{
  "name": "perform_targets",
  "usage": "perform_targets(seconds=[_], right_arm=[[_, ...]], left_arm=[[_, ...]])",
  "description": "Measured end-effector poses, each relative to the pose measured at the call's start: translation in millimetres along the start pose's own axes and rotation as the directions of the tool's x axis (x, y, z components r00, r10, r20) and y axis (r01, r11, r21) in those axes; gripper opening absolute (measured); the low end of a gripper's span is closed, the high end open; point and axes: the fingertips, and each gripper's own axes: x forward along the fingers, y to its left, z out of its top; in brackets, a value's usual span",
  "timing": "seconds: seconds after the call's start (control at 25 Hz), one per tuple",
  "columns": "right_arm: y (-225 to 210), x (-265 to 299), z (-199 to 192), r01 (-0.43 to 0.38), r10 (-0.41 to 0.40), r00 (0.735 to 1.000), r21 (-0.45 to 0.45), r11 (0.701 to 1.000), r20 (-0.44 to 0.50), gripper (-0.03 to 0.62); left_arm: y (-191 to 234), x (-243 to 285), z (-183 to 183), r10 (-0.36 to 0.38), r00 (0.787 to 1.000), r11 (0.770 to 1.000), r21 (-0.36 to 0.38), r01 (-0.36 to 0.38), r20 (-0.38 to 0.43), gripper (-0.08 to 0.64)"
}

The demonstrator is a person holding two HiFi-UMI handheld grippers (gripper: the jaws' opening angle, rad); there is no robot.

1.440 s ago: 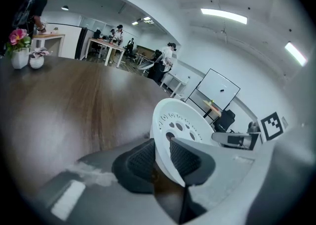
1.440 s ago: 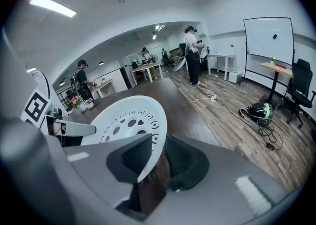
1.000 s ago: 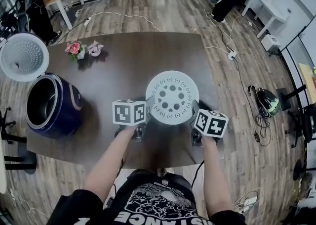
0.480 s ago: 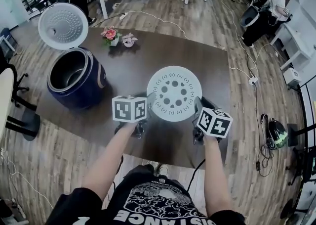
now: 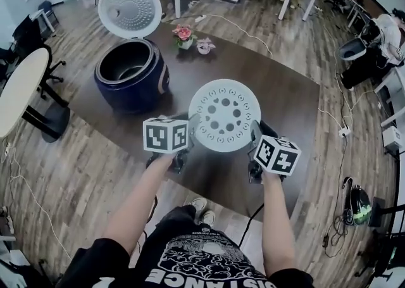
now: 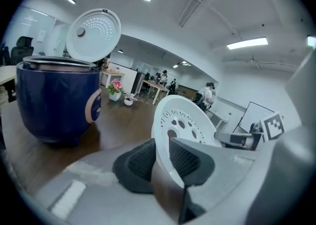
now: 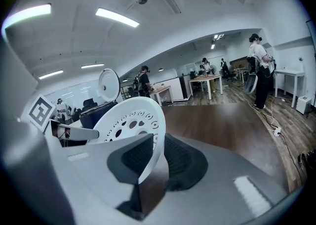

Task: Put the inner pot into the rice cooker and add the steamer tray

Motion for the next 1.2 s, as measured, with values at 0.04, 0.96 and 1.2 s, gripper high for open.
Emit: perform_targets(seconds=[0.04,0.96,1.2], right_arm=[[6,2,1,-0.02,0.02,1.0,-0.011,1.0,-0.002,0.067],[175,55,34,-0.4,0.399,0.916,-0.185,0.897,-0.045,0.063],[217,63,46,-0.452,0.454,0.89,-0.217,0.865,-0.045,0.063]], left_arm=[[4,-7,0,0.018,1.0,1.0,-0.009,-0.018,0.011,0.092],[98,-149,22,0.344,0.917,0.936,-0.15,-0.318,0.202,0.091],[120,-182,36,0.39,0.89,0.919,-0.166,-0.358,0.238,0.091]])
